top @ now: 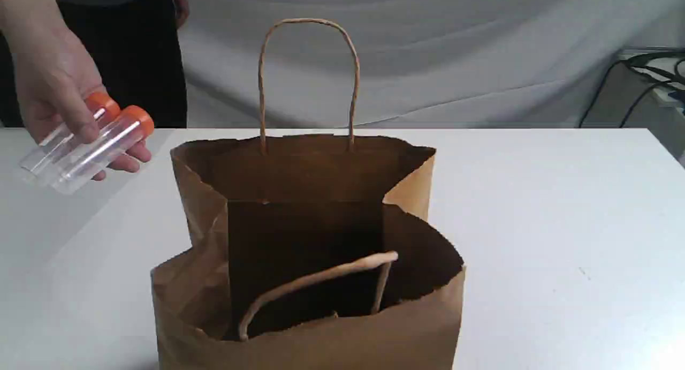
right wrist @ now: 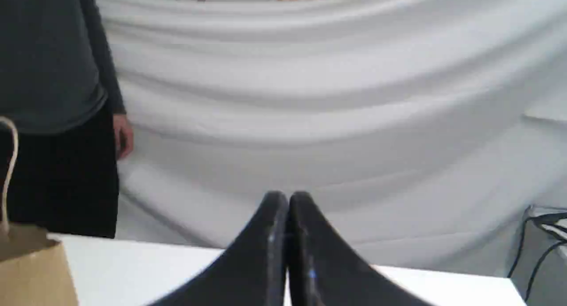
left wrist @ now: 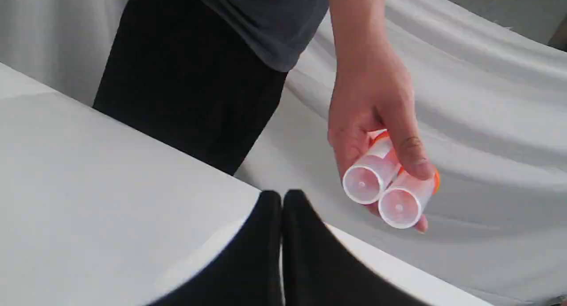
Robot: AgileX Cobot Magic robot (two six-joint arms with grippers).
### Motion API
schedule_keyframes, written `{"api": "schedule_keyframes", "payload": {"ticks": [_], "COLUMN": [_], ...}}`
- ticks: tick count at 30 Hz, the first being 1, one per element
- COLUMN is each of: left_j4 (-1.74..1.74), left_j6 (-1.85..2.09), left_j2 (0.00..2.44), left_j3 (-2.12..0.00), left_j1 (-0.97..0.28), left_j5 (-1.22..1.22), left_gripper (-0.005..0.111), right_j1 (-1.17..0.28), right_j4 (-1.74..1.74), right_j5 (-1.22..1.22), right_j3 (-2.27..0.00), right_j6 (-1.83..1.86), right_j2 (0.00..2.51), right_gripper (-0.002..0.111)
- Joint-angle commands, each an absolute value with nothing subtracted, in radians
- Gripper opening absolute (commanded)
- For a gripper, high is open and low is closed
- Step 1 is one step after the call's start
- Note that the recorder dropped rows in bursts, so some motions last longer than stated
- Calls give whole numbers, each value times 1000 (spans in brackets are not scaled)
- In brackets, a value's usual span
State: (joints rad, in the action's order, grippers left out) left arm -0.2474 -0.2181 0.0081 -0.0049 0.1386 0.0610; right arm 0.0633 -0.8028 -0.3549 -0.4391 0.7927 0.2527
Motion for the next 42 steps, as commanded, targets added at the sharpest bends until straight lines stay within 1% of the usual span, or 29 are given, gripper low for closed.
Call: {"api": "schedule_keyframes", "payload": {"ticks": [1,5,8,15,19,24,26,28,30,31,32,33,35,42], "left_j4": [-256,-256,-256,-256,-256,-256,-256,-256,-256,-256,-254,-251,-251,-251], "left_j6": [-228,-228,-228,-228,-228,-230,-230,-230,-230,-230,-230,-230,-230,-230], "left_j2": [4,4,4,4,4,4,4,4,4,4,4,4,4,4], "left_j3": [0,0,0,0,0,0,0,0,0,0,0,0,0,0], "left_j1": [141,141,141,141,141,141,141,141,141,141,141,141,141,141], "left_j5": [49,49,54,61,59,58,58,58,58,58,58,58,58,58], "left_gripper": [0,0,0,0,0,0,0,0,0,0,0,0,0,0], "right_j1": [68,68,68,68,68,68,68,68,37,25,-4,-30,-85,-283], "right_j4": [-814,-828,-849,-962,-1003,-1110,-1164,-1198,-1177,-1164,-1143,-1123,-1085,-978], "right_j5": [-422,-492,-558,-894,-1009,-1171,-1221,-1221,-1221,-1221,-1221,-1221,-1221,-1154], "right_j3": [-459,-547,-654,-877,-970,-1033,-1044,-1044,-1044,-1044,-1044,-1044,-1044,-1044], "right_j6": [846,876,882,1061,1077,1097,1129,1162,1188,1204,1213,1219,1222,1188], "right_j2": [284,345,412,635,752,887,933,960,972,973,973,973,973,977], "right_gripper": [0,0,0,0,0,1,6,16,31,35,42,47,51,51]}}
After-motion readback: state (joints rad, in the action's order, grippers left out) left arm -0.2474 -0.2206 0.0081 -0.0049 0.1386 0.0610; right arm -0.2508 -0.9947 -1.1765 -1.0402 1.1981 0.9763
